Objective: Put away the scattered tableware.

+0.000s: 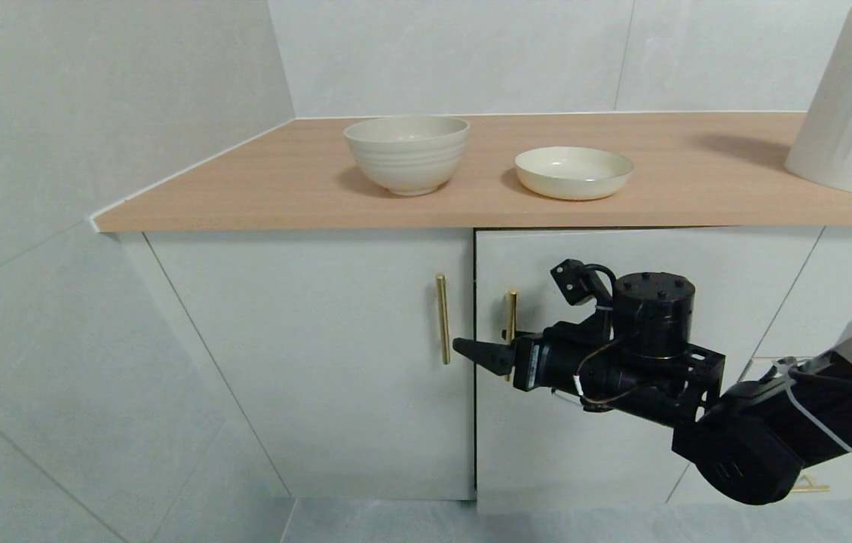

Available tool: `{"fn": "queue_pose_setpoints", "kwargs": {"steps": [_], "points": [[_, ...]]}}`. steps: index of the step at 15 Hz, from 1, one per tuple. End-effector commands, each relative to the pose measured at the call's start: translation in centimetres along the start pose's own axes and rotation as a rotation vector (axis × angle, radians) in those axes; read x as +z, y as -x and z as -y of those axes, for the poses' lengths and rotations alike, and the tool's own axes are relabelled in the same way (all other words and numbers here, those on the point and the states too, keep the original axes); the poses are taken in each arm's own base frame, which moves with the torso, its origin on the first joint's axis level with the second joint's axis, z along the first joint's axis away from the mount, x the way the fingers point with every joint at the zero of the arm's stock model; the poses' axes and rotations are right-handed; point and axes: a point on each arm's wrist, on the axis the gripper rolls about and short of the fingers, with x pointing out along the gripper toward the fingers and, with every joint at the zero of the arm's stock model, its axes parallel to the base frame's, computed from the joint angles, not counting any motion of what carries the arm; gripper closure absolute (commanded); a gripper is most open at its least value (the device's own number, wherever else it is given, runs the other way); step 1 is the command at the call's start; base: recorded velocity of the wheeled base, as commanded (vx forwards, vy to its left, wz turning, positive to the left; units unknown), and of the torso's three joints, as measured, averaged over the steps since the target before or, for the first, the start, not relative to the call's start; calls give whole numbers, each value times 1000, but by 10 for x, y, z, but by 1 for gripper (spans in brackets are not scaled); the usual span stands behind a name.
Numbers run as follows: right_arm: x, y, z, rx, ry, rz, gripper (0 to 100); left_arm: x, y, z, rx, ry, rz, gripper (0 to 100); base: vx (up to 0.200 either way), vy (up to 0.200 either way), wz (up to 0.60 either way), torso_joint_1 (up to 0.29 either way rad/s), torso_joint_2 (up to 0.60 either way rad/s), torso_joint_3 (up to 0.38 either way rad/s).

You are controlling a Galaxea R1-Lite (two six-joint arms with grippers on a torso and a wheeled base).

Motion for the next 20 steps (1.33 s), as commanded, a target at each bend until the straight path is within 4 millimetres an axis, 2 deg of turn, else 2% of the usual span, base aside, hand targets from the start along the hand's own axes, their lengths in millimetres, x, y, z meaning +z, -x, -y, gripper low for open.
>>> {"fn": "queue_pose_setpoints", "kwargs": {"steps": [1, 6, 9, 15, 16, 18, 20], "points": [[0, 13, -14, 28, 4, -8, 0, 0, 0, 0, 1, 0, 0, 0, 0, 0, 0, 0, 0, 0], [-18, 47, -31, 50, -6, -71, 0, 0, 0, 0, 1, 0, 0, 0, 0, 0, 0, 0, 0, 0], [-22, 74, -50, 111, 18, -41, 0, 0, 0, 0, 1, -3, 0, 0, 0, 0, 0, 0, 0, 0], [-40, 108, -54, 112, 11, -103, 0, 1, 0, 0, -12, -48, 6, 0, 0, 0, 0, 0, 0, 0], [-43, 111, -56, 114, 11, -110, 0, 7, 1, 1, -36, -72, 38, 0, 0, 0, 0, 0, 0, 0], [-49, 121, -66, 154, 21, -133, 0, 45, 11, 5, -254, -91, 120, 0, 0, 0, 0, 0, 0, 0], [-46, 124, -70, 168, 26, -118, 0, 87, 0, 8, -389, -86, 55, 0, 0, 0, 0, 0, 0, 0]]}}
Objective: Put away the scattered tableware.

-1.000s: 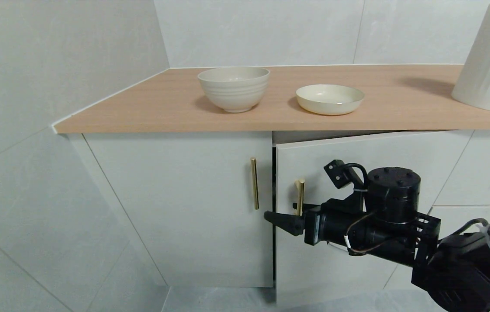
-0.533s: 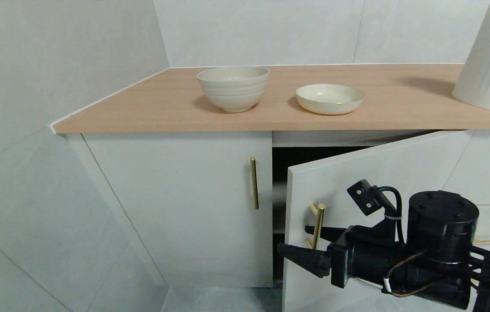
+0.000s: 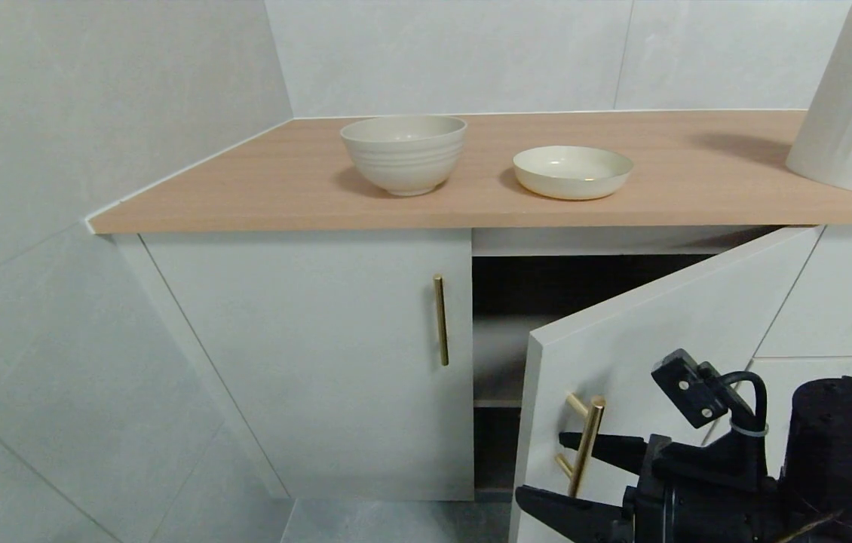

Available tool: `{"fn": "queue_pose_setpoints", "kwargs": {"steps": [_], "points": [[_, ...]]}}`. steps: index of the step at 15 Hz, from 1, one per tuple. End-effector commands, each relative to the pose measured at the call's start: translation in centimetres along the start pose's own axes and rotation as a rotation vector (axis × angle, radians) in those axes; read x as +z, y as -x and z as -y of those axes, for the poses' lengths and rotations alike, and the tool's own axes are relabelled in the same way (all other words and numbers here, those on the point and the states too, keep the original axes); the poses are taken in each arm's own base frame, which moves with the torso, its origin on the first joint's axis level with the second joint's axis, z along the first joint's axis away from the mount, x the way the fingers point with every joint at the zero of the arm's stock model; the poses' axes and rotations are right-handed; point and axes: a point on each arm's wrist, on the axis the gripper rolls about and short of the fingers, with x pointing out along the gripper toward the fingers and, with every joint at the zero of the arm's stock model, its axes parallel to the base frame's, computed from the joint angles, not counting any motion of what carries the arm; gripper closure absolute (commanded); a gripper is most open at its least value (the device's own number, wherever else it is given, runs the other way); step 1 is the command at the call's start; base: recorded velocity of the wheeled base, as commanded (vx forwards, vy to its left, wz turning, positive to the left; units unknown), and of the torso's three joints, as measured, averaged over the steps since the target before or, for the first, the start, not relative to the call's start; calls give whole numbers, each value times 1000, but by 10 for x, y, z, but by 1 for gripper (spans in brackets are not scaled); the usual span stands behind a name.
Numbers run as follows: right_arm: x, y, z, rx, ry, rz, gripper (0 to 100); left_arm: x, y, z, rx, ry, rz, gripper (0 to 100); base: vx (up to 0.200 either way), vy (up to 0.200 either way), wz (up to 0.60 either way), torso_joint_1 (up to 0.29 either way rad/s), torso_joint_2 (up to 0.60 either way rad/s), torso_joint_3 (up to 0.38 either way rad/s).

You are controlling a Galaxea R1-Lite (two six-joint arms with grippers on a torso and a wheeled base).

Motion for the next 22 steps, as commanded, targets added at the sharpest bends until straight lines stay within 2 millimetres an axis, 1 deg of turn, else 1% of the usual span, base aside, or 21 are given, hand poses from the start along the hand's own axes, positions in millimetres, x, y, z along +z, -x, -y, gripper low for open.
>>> {"fn": "queue_pose_setpoints", "kwargs": {"steps": [1, 2, 3, 4, 5, 6, 7, 8, 9, 11, 12, 13, 14, 15, 17, 19, 20, 21, 22], "points": [[1, 6, -5, 26, 7, 10, 0, 56, -31, -10, -144, 38, -97, 0, 0, 0, 0, 0, 0, 0], [1, 6, -4, 24, 6, 9, 0, 66, -44, -14, -174, 54, -132, 0, 0, 0, 0, 0, 0, 0], [1, 6, -4, 22, 6, 10, 0, 83, -74, -23, -238, 86, -199, 0, 0, 0, 0, 0, 0, 0], [1, 6, -5, 23, 7, 13, 0, 90, -101, -31, -256, 113, -252, 0, 0, 0, 0, 0, 0, 0], [3, 8, -6, 25, 9, 20, 0, 94, -131, -37, -283, 132, -282, 0, 0, 0, 0, 0, 0, 0], [2, 9, -6, 25, 8, 20, 0, 95, -159, -38, -326, 166, -289, 0, 0, 0, 0, 0, 0, 0], [3, 9, -6, 26, 8, 22, 0, 92, -182, -35, -365, 226, -278, 0, 0, 0, 0, 0, 0, 0], [2, 9, -6, 25, 8, 20, 0, 90, -198, -26, -424, 282, -271, 0, 0, 0, 0, 0, 0, 0], [1, 9, -5, 23, 7, 16, 0, 87, -206, -14, -483, 345, -280, 0, 0, 0, 0, 0, 0, 0], [0, 8, -5, 22, 5, 10, 0, 82, -213, 3, -552, 462, -327, 0, 0, 0, 0, 0, 0, 0], [0, 8, -4, 20, 4, 9, 0, 79, -214, 11, -587, 491, -352, 0, 0, 0, 0, 0, 0, 0], [-1, 6, -4, 20, 4, 1, 0, 71, -216, 16, -604, 512, -393, 0, 0, 0, 0, 0, 0, 0], [-2, 6, -3, 19, 3, -1, 0, 67, -219, 19, -609, 514, -413, 0, 0, 0, 0, 0, 0, 0], [-2, 6, -3, 17, 1, -3, 0, 64, -222, 19, -606, 515, -422, 100, 0, 0, 0, 0, 0, 0], [-3, 5, -2, 13, -1, -7, 0, 61, -232, 22, -610, 512, -420, 100, 0, 0, 0, 0, 0, 0], [-1, 6, -3, 16, 3, 2, 0, 53, -250, 26, -615, 510, -396, 100, 0, 0, 0, 0, 0, 0], [0, 7, -4, 18, 5, 7, 0, 49, -264, 29, -618, 508, -374, 100, 0, 0, 0, 0, 0, 0], [0, 7, -2, 14, 2, 6, 0, 43, -281, 33, -627, 504, -346, 100, 0, 0, 0, 0, 0, 0], [-1, 7, -2, 10, 2, 4, 0, 37, -294, 41, -655, 498, -325, 100, 0, 0, 0, 0, 0, 0]]}}
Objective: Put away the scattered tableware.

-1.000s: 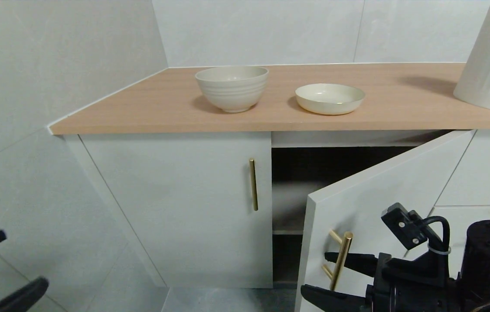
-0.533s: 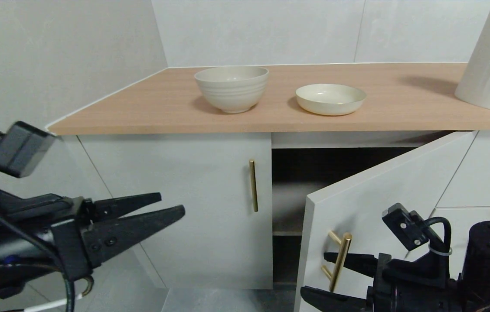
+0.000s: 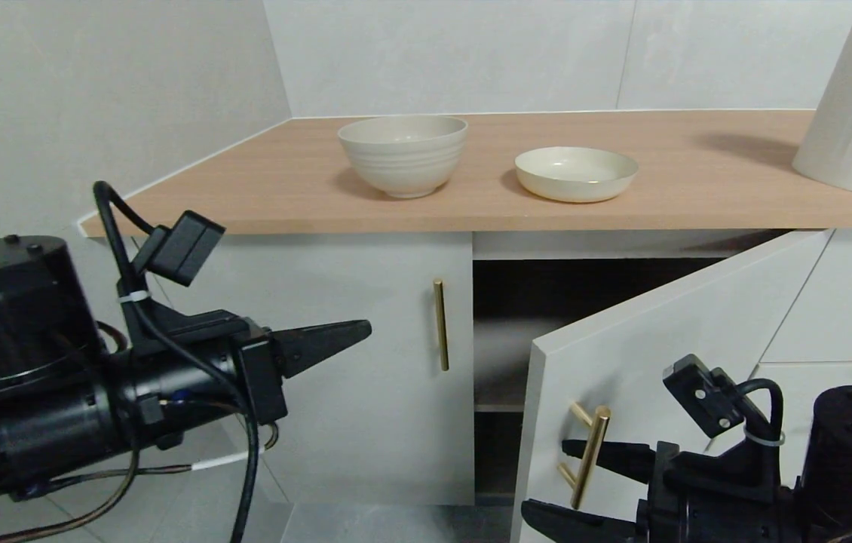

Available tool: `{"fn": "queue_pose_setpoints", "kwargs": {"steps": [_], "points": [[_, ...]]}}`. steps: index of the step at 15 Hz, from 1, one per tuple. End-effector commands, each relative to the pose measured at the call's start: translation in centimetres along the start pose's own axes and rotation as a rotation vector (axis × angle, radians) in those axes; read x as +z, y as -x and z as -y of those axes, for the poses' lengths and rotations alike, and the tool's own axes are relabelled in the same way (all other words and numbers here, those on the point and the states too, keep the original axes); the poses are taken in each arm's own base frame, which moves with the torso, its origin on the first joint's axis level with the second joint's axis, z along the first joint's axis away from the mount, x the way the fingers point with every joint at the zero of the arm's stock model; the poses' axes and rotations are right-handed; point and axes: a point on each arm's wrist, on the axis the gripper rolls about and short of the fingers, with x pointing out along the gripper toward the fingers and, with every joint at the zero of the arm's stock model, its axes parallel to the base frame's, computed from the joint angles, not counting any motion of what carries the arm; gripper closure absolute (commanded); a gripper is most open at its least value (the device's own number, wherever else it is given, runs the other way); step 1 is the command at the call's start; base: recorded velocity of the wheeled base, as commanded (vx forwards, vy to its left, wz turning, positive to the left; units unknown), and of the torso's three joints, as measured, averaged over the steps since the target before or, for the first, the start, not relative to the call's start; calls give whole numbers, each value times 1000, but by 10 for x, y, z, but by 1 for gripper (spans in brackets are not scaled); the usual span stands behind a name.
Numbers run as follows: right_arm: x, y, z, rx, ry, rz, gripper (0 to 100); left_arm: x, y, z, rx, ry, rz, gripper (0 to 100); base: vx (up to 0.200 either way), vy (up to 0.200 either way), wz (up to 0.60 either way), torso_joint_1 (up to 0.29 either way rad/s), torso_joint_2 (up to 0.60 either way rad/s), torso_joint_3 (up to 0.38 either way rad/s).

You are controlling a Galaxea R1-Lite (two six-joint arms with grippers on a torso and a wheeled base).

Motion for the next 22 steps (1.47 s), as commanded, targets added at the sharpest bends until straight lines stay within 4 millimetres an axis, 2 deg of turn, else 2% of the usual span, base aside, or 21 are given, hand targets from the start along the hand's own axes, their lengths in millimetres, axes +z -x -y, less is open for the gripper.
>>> {"fn": "queue_pose_setpoints", "kwargs": {"steps": [1, 5, 7, 11, 15, 18, 19, 22], "points": [[0, 0, 0, -6, 0, 2, 0, -19, -50, -22, -37, 9, -42, 100, 0, 0, 0, 0, 0, 0], [6, 6, 1, -14, 4, 32, 0, -57, -94, -25, -161, -8, -88, 100, 0, 0, 0, 0, 0, 0], [6, 6, 1, -15, 6, 34, 0, -68, -108, -24, -209, -9, -114, 100, 0, 0, 0, 0, 0, 0], [7, 10, 0, -15, 9, 42, 0, -72, -139, -15, -268, -23, -116, 100, 0, 0, 0, 0, 0, 0], [5, 8, 8, -52, 4, 35, 0, -91, -147, 11, -341, -31, -155, 100, 0, 0, 0, 0, 0, 0], [3, 17, 20, -117, 48, 36, 0, -90, -148, 14, -354, -38, -139, 100, 0, 0, 0, 0, 0, 0], [-2, 26, 24, -146, 112, 23, 0, -89, -149, 15, -359, -40, -138, 100, 0, 0, 0, 0, 0, 0], [1, 39, 22, -235, 170, 71, 0, -88, -150, 19, -368, -44, -133, 100, 0, 0, 0, 0, 0, 0]]}}
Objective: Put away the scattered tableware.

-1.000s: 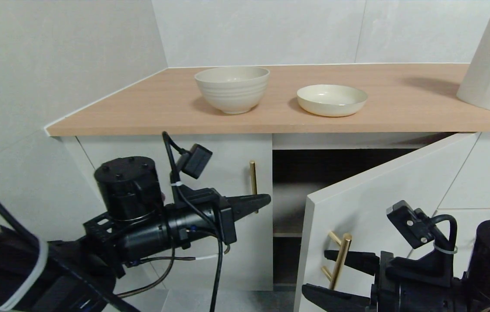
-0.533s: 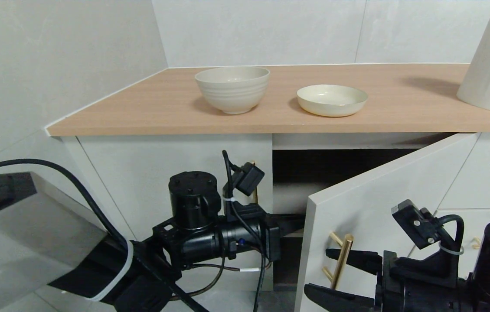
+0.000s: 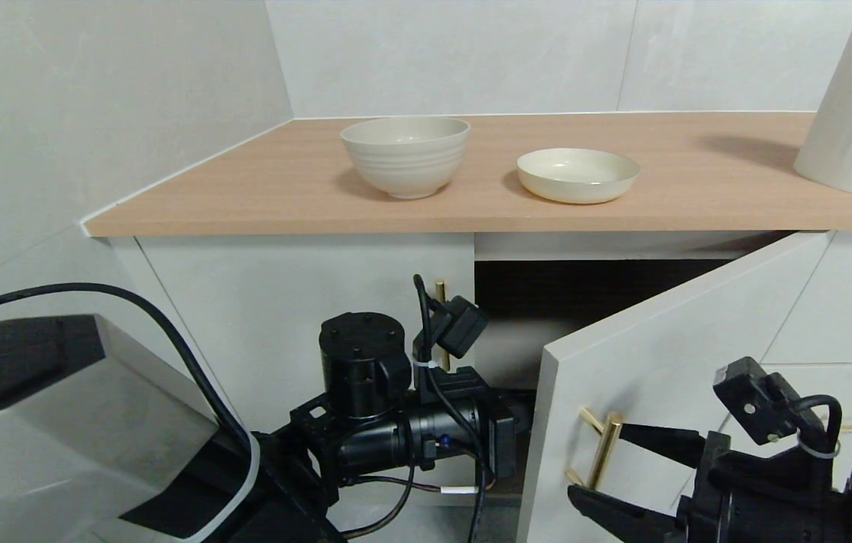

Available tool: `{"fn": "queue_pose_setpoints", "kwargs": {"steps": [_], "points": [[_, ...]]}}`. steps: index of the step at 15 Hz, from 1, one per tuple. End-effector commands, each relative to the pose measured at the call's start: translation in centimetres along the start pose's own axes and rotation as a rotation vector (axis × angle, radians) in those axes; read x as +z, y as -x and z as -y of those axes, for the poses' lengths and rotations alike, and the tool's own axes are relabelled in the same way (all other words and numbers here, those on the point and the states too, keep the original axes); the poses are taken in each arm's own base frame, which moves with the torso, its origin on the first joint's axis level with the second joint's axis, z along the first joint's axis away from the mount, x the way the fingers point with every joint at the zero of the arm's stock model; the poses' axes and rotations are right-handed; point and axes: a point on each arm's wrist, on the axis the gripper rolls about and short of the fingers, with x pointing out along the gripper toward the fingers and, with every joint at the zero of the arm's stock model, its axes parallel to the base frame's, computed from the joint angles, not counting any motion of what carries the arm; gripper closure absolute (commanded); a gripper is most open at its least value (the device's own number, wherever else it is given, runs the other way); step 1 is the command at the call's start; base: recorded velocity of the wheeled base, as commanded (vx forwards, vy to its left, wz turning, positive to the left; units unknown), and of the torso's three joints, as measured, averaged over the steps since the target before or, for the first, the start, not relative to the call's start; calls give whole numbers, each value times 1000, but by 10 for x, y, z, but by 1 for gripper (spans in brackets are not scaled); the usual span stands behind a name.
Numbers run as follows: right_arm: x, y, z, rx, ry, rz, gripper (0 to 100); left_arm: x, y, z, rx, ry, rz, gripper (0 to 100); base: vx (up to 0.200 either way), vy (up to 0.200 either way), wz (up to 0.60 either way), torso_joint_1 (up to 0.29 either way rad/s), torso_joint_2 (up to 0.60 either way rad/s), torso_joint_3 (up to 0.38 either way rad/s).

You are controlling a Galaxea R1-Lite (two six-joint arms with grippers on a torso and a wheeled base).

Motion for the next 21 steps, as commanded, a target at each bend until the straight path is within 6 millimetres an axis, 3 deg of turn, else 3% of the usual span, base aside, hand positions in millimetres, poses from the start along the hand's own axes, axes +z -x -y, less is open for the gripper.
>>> {"fn": "queue_pose_setpoints", "kwargs": {"steps": [1, 4, 6, 12, 14, 17, 21], "points": [[8, 22, -3, -68, 38, 54, 0, 1, 0, 2, -4, -2, 4, 100, 0, 0, 0, 0, 0, 0], [17, 84, -11, -139, 83, -80, 0, 5, 0, 3, -13, 36, 26, 100, 0, 0, 0, 0, 0, 0], [31, 109, -18, -154, 43, -39, 0, 4, -2, 2, -20, 48, 46, 100, 0, 0, 0, 0, 0, 0], [36, 103, -14, -187, 19, -52, 0, 3, -2, 1, -19, 53, 43, 100, 0, 0, 0, 0, 0, 0], [35, 101, -13, -189, 16, -67, 0, 3, -2, 1, -19, 55, 42, 100, -200, 0, 0, -2, 7, 5], [34, 97, -10, -205, 7, -84, 0, 0, -12, 3, -39, 61, 16, 100, -200, 0, 0, 5, 2, 5], [37, 100, -10, -219, 8, -61, 0, -5, -32, -9, -34, 78, -9, 100, 0, 0, 0, 0, 0, 0]]}}
